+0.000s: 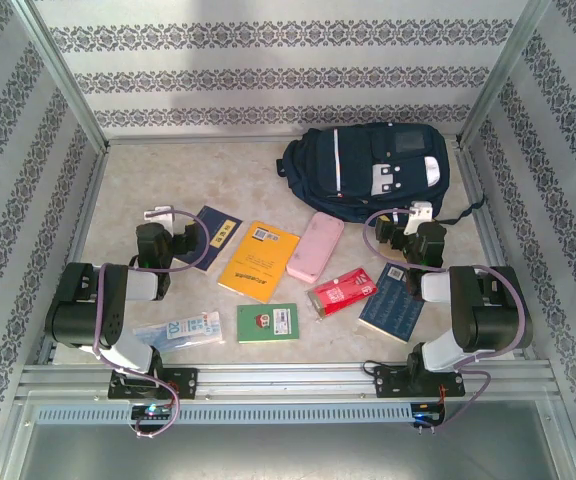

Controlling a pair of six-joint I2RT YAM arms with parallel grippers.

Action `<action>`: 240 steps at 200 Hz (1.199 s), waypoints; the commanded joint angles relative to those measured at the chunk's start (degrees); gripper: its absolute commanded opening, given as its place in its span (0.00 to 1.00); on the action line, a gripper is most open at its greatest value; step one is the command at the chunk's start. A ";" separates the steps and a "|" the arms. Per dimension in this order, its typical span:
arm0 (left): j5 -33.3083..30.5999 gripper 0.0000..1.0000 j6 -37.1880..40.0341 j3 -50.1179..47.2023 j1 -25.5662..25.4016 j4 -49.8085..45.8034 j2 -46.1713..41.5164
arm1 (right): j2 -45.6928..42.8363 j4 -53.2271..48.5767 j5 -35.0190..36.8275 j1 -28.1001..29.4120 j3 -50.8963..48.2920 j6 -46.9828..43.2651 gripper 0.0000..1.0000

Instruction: Pack the student bag

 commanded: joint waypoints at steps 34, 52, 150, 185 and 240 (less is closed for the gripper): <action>-0.59 0.99 0.70 0.31 -0.67 0.59 -0.22 | -0.71 0.04 -1.22 0.86 1.03 -0.88 0.98; -0.59 0.99 0.66 0.31 -0.67 0.59 -0.21 | -0.71 -0.78 -1.56 1.34 1.46 -1.73 0.98; 1.62 0.99 1.61 2.05 -0.67 -5.35 -3.89 | -1.16 -1.78 -1.62 1.04 1.68 -1.15 0.98; 4.12 1.00 3.41 4.37 -1.16 -14.80 -11.66 | -5.59 -5.93 0.70 0.78 2.33 0.13 0.98; 0.57 0.99 5.39 17.64 -21.09 -37.28 -29.60 | -31.00 -23.94 12.23 17.66 8.07 -1.77 0.98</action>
